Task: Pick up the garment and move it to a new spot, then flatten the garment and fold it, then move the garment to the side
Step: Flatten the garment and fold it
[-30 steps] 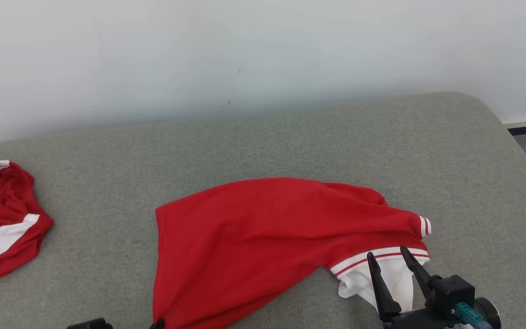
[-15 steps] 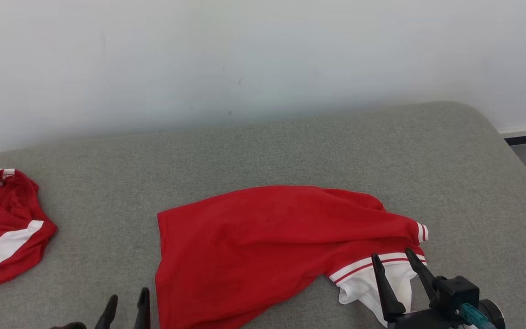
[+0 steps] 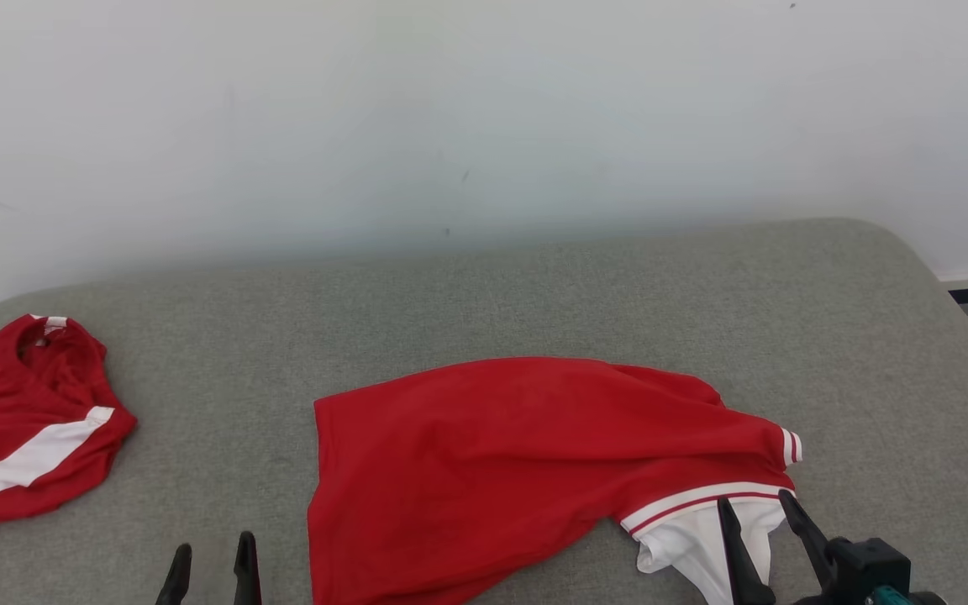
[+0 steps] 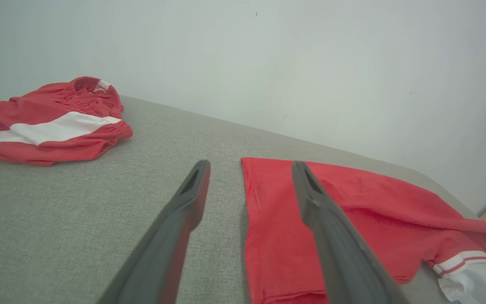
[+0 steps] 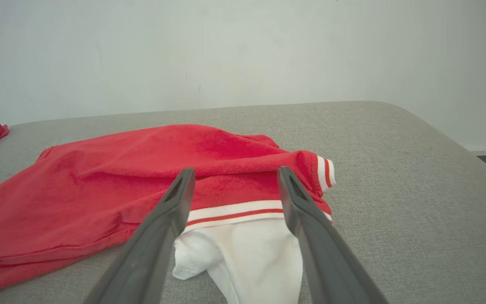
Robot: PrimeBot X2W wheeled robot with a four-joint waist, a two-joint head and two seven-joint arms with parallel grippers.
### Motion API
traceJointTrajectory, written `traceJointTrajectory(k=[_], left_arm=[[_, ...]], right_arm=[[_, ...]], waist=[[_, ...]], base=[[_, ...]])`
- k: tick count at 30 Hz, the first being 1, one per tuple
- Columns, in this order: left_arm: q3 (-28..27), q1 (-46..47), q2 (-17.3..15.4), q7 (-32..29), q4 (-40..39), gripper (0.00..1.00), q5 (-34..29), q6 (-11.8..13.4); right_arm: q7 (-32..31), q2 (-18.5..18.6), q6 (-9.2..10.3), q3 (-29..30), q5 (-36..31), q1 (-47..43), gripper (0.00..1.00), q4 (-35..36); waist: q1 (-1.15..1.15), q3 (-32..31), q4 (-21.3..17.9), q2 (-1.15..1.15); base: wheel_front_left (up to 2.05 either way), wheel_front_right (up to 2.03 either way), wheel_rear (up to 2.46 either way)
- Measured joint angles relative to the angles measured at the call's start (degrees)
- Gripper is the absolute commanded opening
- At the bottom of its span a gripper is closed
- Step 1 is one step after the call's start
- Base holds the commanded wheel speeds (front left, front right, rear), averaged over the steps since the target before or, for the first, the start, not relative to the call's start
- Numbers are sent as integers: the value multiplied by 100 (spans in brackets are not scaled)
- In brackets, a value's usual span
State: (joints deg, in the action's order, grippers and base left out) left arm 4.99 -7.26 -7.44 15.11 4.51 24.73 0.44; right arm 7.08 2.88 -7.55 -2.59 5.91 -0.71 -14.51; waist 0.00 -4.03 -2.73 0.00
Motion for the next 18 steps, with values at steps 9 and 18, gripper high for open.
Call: traceJointTrajectory(k=[9,18], left_arm=[[-415,-374,283,0,-68,100,-402,-254],[-552,-396,391,1,-22,100,-569,-394]], right_arm=[[-59,0,0,183,-2,-304,100,82],[-100,0,0,191,7,-321,100,187]], waist=[[0,-73,102,0],[0,-79,87,0]], base=[[0,0,0],[0,0,0]])
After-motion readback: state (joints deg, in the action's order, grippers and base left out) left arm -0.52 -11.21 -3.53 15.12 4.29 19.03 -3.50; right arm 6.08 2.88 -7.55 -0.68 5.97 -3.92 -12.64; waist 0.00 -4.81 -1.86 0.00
